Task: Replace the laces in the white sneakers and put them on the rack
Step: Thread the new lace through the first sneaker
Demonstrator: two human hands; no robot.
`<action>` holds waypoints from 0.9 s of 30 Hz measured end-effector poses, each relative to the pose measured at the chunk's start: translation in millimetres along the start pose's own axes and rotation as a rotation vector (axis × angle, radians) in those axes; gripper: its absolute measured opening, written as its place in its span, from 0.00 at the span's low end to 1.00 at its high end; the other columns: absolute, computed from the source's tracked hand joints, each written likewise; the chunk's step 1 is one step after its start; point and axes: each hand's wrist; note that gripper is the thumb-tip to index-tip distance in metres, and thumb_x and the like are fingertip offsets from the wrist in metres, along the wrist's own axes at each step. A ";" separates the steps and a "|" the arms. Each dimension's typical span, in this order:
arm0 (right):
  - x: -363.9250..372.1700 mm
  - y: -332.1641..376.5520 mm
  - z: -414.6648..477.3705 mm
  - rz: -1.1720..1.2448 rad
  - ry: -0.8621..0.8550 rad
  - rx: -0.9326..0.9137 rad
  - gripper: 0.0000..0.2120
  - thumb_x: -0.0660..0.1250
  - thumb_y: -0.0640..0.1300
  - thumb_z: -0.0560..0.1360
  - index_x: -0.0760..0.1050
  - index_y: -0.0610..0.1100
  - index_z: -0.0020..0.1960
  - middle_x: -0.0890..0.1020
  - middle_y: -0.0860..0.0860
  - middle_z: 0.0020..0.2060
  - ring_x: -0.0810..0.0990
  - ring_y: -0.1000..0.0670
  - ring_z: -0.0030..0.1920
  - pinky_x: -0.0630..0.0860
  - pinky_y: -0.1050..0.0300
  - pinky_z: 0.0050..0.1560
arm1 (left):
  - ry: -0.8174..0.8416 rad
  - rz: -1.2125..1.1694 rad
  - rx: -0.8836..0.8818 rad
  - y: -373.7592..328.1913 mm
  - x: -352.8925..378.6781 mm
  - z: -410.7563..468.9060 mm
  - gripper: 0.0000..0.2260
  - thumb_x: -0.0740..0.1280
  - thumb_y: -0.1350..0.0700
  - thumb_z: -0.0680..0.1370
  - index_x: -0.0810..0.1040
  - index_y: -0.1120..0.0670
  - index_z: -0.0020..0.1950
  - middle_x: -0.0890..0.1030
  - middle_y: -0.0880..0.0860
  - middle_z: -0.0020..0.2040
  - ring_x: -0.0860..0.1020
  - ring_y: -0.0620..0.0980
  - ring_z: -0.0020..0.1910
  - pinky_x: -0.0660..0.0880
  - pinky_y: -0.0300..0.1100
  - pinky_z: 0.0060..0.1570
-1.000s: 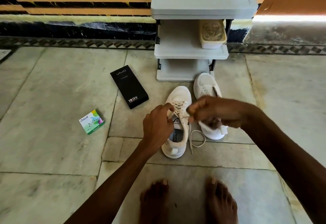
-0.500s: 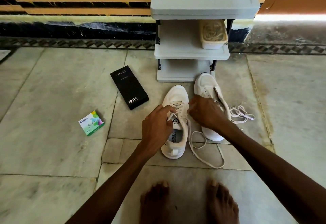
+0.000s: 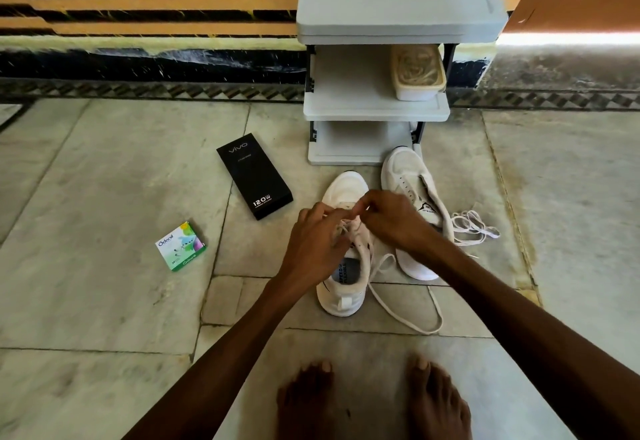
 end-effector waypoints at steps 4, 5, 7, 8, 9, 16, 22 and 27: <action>-36.2 31.6 -23.9 0.177 -0.124 -0.035 0.07 0.65 0.39 0.76 0.81 0.48 0.47 0.83 0.54 0.33 0.81 0.58 0.37 0.75 0.63 0.41 | 0.158 -0.148 0.045 -10.8 -10.6 7.0 0.08 0.67 0.48 0.79 0.80 0.48 0.56 0.81 0.47 0.49 0.76 0.40 0.47 0.73 0.40 0.48; -42.3 36.8 -28.9 0.215 -0.131 -0.061 0.05 0.67 0.40 0.75 0.81 0.48 0.48 0.84 0.53 0.33 0.82 0.58 0.36 0.76 0.64 0.40 | 0.209 -0.244 0.041 -15.1 -15.2 7.9 0.06 0.67 0.49 0.79 0.81 0.48 0.51 0.82 0.44 0.43 0.77 0.37 0.41 0.73 0.39 0.44; -53.6 40.6 -36.0 0.277 -0.133 -0.113 0.03 0.69 0.42 0.76 0.80 0.48 0.48 0.84 0.54 0.32 0.80 0.61 0.33 0.73 0.69 0.37 | 0.225 -0.390 0.027 -23.8 -25.5 12.6 0.07 0.66 0.51 0.80 0.82 0.49 0.47 0.83 0.45 0.42 0.80 0.38 0.42 0.77 0.40 0.46; -57.5 39.8 -37.6 0.274 -0.132 -0.137 0.02 0.70 0.42 0.76 0.80 0.48 0.48 0.84 0.55 0.31 0.79 0.63 0.32 0.72 0.72 0.36 | 0.186 -0.431 0.019 -27.1 -32.1 15.5 0.07 0.65 0.52 0.80 0.83 0.49 0.46 0.84 0.46 0.43 0.81 0.40 0.44 0.78 0.42 0.49; -61.2 37.0 -38.1 0.242 -0.130 -0.157 0.02 0.71 0.43 0.75 0.80 0.48 0.47 0.84 0.56 0.30 0.79 0.64 0.31 0.71 0.73 0.36 | 0.128 -0.465 0.019 -30.4 -39.7 18.6 0.07 0.65 0.53 0.80 0.83 0.50 0.46 0.84 0.47 0.43 0.81 0.41 0.44 0.78 0.42 0.49; -41.8 -3.9 -27.5 -0.204 0.106 -0.124 0.03 0.73 0.38 0.71 0.82 0.44 0.40 0.85 0.51 0.32 0.83 0.56 0.33 0.80 0.62 0.43 | -0.140 -0.731 -0.030 -42.0 -80.3 27.3 0.08 0.64 0.57 0.81 0.83 0.56 0.49 0.76 0.48 0.32 0.73 0.42 0.30 0.72 0.36 0.32; -14.0 -27.4 -22.5 -0.153 0.300 -0.101 0.02 0.73 0.36 0.73 0.83 0.39 0.45 0.86 0.49 0.37 0.85 0.55 0.36 0.82 0.53 0.46 | -0.144 -0.826 -0.095 -39.4 -73.7 28.8 0.10 0.65 0.61 0.80 0.76 0.55 0.61 0.81 0.53 0.42 0.81 0.49 0.36 0.80 0.41 0.40; -7.5 -24.4 -17.0 0.451 0.042 0.001 0.06 0.74 0.33 0.70 0.82 0.37 0.46 0.86 0.44 0.37 0.86 0.49 0.38 0.82 0.59 0.41 | -0.025 -0.823 -0.247 -33.5 -55.0 15.8 0.14 0.65 0.60 0.80 0.68 0.50 0.63 0.80 0.55 0.51 0.84 0.47 0.39 0.80 0.38 0.39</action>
Point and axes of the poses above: each hand's wrist, its own z-axis towards the middle knuckle, its own x-axis out of the palm, y = z × x
